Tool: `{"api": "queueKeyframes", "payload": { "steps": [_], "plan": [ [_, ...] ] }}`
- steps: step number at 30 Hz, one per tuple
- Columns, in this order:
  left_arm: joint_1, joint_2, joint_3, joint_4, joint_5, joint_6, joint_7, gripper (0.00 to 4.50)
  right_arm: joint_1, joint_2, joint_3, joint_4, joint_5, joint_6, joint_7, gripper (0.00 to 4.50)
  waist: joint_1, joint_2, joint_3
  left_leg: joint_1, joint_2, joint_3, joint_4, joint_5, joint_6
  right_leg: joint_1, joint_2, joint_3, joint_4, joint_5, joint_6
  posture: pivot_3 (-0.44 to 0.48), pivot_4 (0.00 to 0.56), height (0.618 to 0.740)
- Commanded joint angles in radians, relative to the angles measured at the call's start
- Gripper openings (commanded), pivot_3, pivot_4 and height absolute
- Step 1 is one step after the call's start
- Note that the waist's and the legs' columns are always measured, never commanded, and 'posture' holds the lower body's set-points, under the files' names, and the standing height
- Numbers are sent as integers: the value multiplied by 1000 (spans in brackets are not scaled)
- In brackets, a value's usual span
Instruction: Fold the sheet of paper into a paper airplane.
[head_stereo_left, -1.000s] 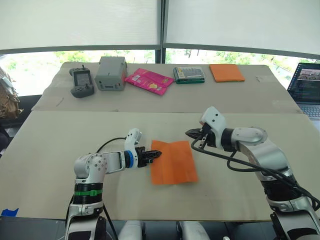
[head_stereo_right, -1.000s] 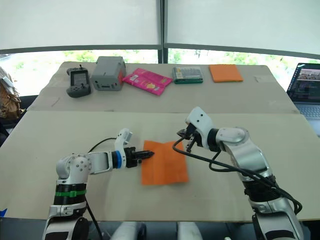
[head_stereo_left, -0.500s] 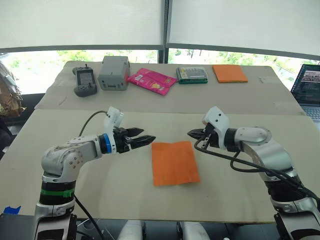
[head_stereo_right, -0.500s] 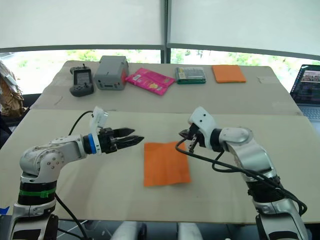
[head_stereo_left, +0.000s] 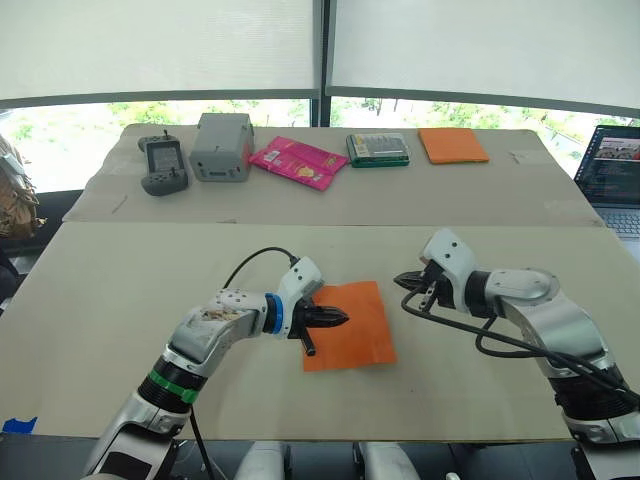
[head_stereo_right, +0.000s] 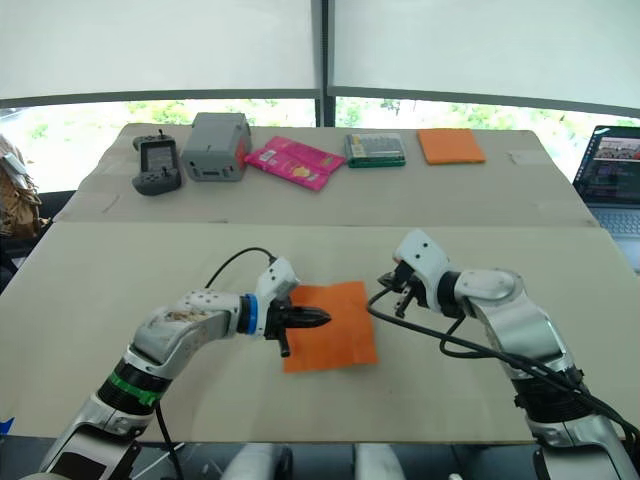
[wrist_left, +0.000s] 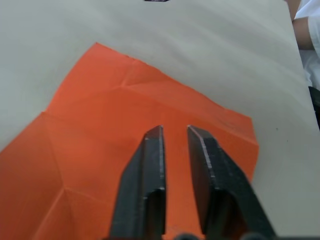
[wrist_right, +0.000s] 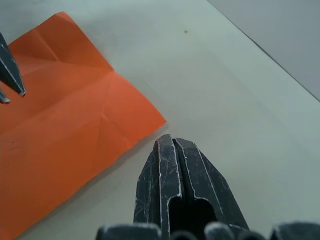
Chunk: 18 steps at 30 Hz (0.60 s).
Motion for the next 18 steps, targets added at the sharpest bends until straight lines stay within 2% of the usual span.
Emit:
{"api": "queueKeyframes", "payload": {
  "steps": [1, 5, 12, 16, 18],
  "plan": [
    [26, 14, -15, -3, 41, -27, 3, 29, 9, -3, -62, -50, 22, 22, -23, 0, 0, 0, 0, 0, 0, 0, 0, 0, 0, 0, 0, 0, 0, 0, 0, 0, 150, 740],
    [54, 21, 19, -25, 35, -18, 8, 29, 25, 15, -82, -54, 32, 33, -42, 0, 2, 0, 0, 0, 0, 0, 0, 0, 0, 0, 0, 0, 0, 0, 0, 0, 150, 740],
    [141, 34, 44, -63, 37, -27, 20, 29, 9, 149, -164, 18, 118, 176, -139, 0, 1, 0, 0, 1, 1, 0, 0, 0, 0, 0, 0, 0, 1, 0, 0, 0, 150, 740],
    [170, 32, 49, -72, 43, -29, 34, 0, -14, 199, -217, 37, 205, 308, -156, 1189, 2, 0, 0, 1, 1, 0, 0, 0, 0, 1, -1, 0, 1, 0, 0, 0, 150, 740],
    [174, 30, 49, -73, 46, -32, 40, 0, -33, 228, -248, 66, 244, 379, -177, 1973, 2, 0, 0, 1, 1, 0, 0, 0, 0, 1, -1, 0, 1, 0, 0, 0, 150, 740]
  ]
}}
